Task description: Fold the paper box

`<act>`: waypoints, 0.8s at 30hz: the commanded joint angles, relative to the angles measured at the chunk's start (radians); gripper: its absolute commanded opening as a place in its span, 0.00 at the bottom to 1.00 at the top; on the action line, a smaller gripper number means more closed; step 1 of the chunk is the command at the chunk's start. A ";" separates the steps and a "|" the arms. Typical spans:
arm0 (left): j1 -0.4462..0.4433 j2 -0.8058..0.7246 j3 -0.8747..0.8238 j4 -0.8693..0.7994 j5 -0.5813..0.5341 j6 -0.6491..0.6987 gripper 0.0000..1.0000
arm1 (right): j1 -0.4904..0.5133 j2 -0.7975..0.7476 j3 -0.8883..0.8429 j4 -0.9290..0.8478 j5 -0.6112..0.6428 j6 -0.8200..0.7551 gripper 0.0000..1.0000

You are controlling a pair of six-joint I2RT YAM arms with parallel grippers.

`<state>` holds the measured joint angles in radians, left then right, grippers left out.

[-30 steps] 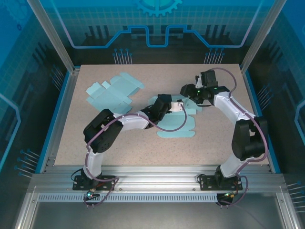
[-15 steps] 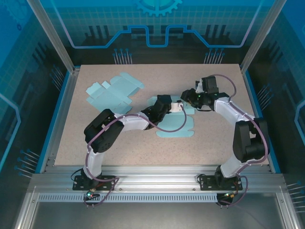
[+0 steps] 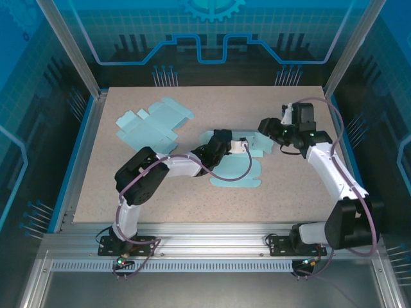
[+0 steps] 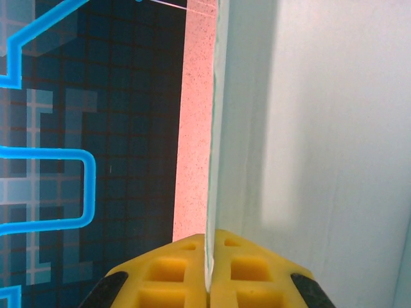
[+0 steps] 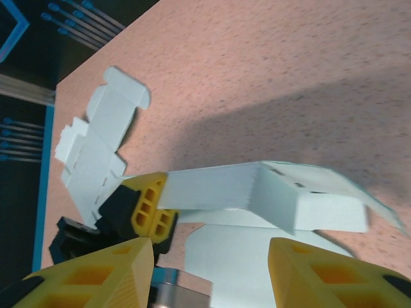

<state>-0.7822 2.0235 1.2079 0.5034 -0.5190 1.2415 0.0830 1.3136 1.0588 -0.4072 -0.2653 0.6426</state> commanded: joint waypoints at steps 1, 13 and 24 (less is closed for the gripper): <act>-0.008 0.012 -0.013 0.020 0.010 0.016 0.00 | -0.024 -0.041 -0.080 -0.062 0.057 -0.020 0.51; 0.013 -0.057 0.010 -0.120 0.059 -0.157 0.00 | -0.036 -0.071 -0.325 0.128 -0.013 0.041 0.28; 0.012 -0.087 -0.022 -0.064 0.072 -0.161 0.00 | -0.027 0.154 -0.255 0.210 0.017 0.033 0.25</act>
<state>-0.7742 1.9892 1.2068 0.3985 -0.4728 1.0977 0.0578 1.4357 0.7532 -0.2394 -0.2638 0.6800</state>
